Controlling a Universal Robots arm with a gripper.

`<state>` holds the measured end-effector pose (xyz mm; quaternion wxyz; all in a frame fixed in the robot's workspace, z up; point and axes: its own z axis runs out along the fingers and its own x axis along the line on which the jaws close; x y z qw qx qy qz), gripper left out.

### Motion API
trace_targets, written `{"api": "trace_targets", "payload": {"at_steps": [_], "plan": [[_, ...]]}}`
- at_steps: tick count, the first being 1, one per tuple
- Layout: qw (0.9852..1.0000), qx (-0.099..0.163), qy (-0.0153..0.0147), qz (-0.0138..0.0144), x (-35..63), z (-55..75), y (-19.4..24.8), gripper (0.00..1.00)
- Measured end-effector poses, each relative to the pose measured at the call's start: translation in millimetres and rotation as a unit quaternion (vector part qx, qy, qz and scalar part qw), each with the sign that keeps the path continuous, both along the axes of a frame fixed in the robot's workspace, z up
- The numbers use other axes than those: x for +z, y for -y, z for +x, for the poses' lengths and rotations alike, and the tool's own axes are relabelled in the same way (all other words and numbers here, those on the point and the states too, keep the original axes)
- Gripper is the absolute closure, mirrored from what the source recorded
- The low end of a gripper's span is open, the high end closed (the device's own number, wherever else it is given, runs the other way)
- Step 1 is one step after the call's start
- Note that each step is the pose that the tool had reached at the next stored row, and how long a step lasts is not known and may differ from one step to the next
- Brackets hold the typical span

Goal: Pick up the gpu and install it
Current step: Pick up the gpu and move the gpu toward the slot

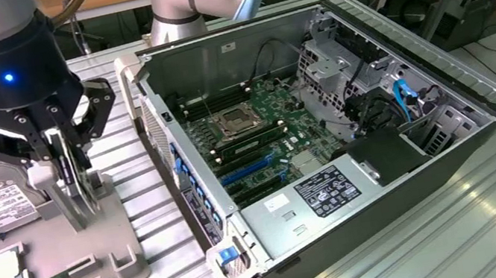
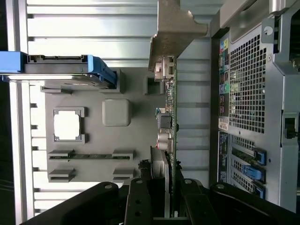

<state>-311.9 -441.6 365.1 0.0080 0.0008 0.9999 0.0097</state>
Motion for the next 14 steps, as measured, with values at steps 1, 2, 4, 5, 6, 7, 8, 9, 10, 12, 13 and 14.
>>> {"api": "trace_targets", "payload": {"at_steps": [1,2,4,5,6,7,8,9,10,12,13,14], "plan": [[1.0000,0.000,0.0000,0.0000,1.7,0.0,0.0,0.72],[1.0000,0.000,0.0000,0.0000,3.2,0.0,0.0,0.72],[1.0000,0.000,0.0000,0.0000,6.7,0.0,0.0,0.72],[1.0000,0.000,0.0000,0.0000,8.6,0.1,0.0,0.72],[1.0000,0.000,0.0000,0.0000,10.4,0.1,0.0,0.72],[1.0000,0.000,0.0000,0.0000,12.2,0.1,0.0,0.72],[1.0000,0.000,0.0000,0.0000,14.5,0.1,0.0,0.72],[1.0000,0.000,0.0000,0.0000,16.0,0.1,0.0,0.72],[1.0000,0.000,0.0000,0.0000,17.6,0.1,0.0,0.72],[1.0000,0.000,0.0000,0.0000,21.2,0.1,0.0,0.72],[1.0000,0.000,0.0000,0.0000,23.0,0.1,0.0,0.72],[1.0000,0.000,0.0000,0.0000,24.5,0.1,0.0,0.72]]}}
